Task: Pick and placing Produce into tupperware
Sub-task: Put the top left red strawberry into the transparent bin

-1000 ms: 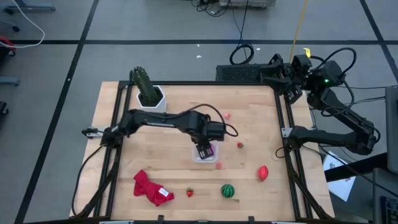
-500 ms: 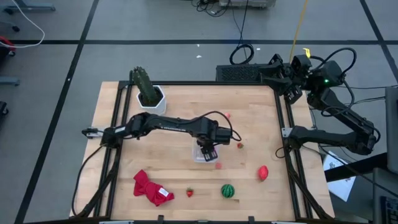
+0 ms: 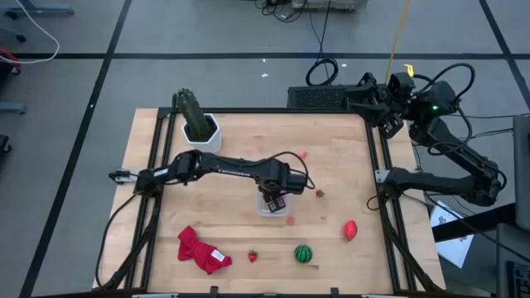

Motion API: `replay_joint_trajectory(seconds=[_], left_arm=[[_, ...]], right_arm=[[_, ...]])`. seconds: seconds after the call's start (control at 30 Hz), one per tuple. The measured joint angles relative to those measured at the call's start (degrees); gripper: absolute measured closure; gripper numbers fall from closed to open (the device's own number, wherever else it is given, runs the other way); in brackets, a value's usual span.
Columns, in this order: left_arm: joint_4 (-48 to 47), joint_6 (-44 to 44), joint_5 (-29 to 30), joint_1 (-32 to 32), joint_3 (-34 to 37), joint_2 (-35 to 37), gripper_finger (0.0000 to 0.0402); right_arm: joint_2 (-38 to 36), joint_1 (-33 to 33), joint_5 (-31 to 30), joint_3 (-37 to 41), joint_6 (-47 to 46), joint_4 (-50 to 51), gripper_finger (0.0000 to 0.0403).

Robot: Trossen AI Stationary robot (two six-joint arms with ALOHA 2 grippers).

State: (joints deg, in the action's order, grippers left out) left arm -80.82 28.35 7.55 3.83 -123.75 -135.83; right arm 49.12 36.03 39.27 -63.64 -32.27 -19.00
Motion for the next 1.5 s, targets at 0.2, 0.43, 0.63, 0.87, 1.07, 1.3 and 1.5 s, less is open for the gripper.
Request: replay_joint_trajectory(seconds=[0.2, 0.43, 0.63, 0.87, 1.07, 1.3, 1.5], left_arm=[[0.69, 0.40, -0.02, 0.05, 0.82, 0.02, 0.0231], [4.19, -0.04, 0.00, 0.05, 0.82, 0.02, 0.0231], [4.48, -0.80, 0.00, 0.05, 0.82, 0.02, 0.0231], [4.46, -0.70, 0.00, 0.05, 0.82, 0.02, 0.0231], [4.42, 0.28, 0.01, 0.05, 0.82, 0.02, 0.0231], [4.14, 0.47, -0.01, 0.05, 0.82, 0.03, 0.0230], [2.70, 1.11, -0.02, 0.05, 0.82, 0.04, 0.0208]], right_arm=[[0.00, 0.00, 0.00, 0.00, 0.15, 0.00, 0.0193], [0.00, 0.00, 0.02, 0.00, 0.15, 0.00, 0.0193], [0.00, 0.00, 0.02, 0.00, 0.14, 0.00, 0.0193], [0.00, 0.00, 0.02, 0.00, 0.10, 0.00, 0.0193], [0.00, 0.00, 0.04, 0.00, -0.02, 0.00, 0.0193], [0.00, 0.00, 0.04, 0.00, -0.02, 0.00, 0.0193], [0.00, 0.00, 0.04, 0.00, -0.02, 0.00, 0.0193]])
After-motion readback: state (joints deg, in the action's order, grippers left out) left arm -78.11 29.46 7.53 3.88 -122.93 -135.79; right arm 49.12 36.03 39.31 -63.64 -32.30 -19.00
